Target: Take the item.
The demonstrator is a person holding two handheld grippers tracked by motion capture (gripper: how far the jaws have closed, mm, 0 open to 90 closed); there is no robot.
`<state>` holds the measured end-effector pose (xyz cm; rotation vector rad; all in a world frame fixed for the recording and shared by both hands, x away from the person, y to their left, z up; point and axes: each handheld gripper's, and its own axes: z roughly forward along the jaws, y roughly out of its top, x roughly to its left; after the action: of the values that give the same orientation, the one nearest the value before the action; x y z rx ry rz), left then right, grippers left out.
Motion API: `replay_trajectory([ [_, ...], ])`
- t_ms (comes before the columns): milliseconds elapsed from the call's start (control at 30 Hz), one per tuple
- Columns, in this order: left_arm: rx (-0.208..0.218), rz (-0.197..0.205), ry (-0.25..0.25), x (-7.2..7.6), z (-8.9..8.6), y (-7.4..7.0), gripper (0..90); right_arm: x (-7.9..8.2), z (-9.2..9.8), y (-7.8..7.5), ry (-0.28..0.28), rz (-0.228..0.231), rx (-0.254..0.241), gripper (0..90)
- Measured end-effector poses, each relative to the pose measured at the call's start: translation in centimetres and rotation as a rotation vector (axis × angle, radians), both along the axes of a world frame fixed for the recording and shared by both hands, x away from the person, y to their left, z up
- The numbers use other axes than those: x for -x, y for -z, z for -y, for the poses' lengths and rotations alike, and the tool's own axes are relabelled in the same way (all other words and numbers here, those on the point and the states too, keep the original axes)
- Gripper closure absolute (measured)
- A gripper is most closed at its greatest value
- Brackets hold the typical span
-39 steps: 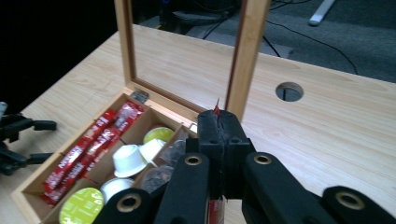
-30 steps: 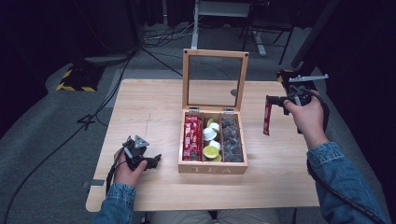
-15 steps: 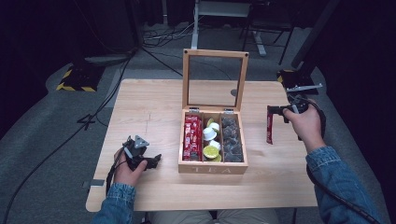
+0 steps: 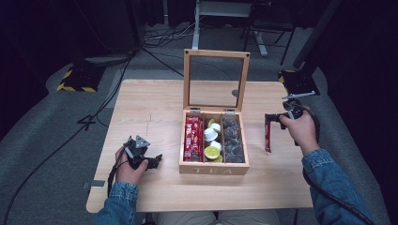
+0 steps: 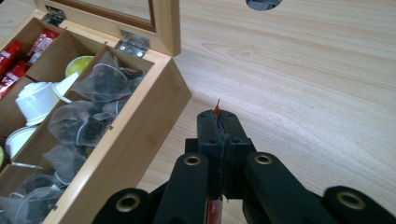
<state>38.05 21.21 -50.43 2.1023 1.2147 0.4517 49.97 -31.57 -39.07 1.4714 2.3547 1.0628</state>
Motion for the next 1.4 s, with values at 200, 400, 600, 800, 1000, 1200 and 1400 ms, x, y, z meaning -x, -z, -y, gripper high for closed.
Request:
replay_trajectory([
  [200,-0.002,-0.001,-0.004,-0.1,0.1,0.0,13.0,-0.4,0.8,1.8,0.035,-0.023,-0.022,89.4],
  [400,-0.002,0.0,-0.007,-0.1,0.1,0.0,13.0,-0.7,1.5,3.2,0.063,-0.039,-0.021,89.2],
  [600,-0.004,0.0,-0.008,-0.1,0.2,0.0,13.1,-1.1,2.2,5.0,0.085,-0.04,-0.01,81.1],
  [800,-0.004,0.0,-0.009,-0.1,0.2,0.0,13.2,-1.0,2.2,6.0,0.134,0.007,0.004,47.5],
  [1000,-0.004,0.0,-0.009,-0.1,0.2,0.0,13.2,-0.8,2.0,4.8,0.162,0.085,0.026,32.0],
  [1200,-0.001,0.001,-0.01,-0.2,0.2,0.0,13.1,-0.3,1.5,2.9,0.128,0.148,-0.003,28.0],
  [1400,-0.003,0.001,-0.009,-0.2,0.2,0.0,13.1,0.2,1.0,0.8,0.105,0.209,-0.043,27.4],
])
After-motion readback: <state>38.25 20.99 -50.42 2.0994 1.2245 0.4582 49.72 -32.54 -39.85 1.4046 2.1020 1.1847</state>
